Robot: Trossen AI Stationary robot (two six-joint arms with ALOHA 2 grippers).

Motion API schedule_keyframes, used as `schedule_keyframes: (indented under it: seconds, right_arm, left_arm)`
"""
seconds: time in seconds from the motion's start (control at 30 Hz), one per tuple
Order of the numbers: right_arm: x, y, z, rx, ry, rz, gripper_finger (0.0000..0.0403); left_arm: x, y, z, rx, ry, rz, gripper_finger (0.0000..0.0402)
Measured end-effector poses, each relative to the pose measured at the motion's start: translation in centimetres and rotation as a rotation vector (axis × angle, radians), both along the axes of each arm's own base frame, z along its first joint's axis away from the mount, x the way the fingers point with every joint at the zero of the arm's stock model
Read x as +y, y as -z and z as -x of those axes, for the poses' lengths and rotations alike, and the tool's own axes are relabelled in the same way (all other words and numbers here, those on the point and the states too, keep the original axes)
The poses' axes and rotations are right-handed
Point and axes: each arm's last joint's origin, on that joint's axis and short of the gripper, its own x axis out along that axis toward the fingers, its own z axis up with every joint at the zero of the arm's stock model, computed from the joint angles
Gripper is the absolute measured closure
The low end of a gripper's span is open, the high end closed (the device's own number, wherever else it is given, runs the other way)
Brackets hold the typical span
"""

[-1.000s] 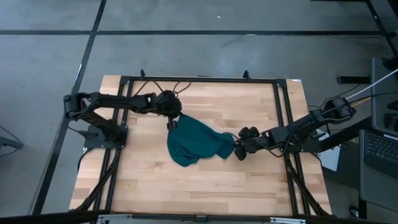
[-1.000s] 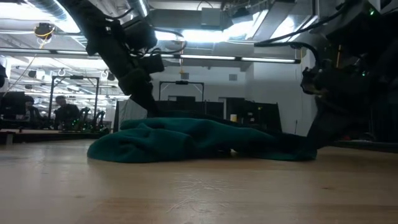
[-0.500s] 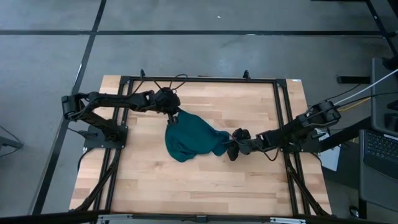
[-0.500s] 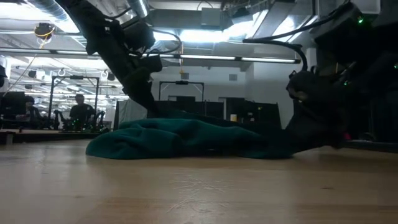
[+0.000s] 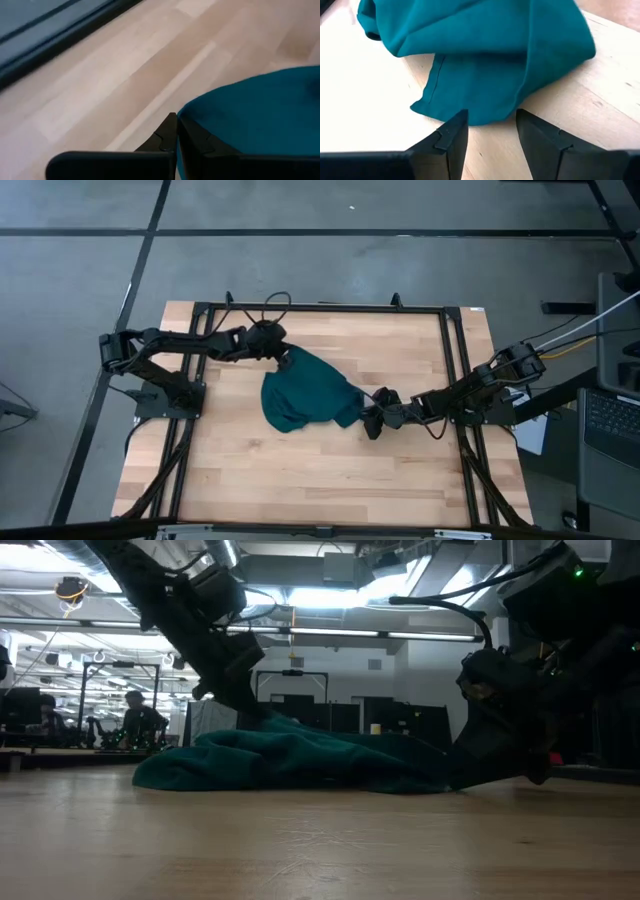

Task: Fold microfiber towels
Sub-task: Fold the green napkin

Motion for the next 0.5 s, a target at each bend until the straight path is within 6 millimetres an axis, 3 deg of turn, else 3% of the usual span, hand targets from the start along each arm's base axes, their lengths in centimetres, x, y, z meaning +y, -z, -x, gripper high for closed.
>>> schedule_keyframes:
  seconds: [0.3,0.5]
  right_arm:
    - [0.0,-0.1,-0.2,-0.030,0.005,-0.012,0.0244]
    - [0.3,-1.3,-1.5,-0.115,-0.034,-0.024,0.0249]
  left_arm:
    - [0.2,0.1,0.2,-0.196,-0.236,0.053,0.0399]
    - [0.2,0.1,0.2,-0.230,-0.256,0.063,0.0399]
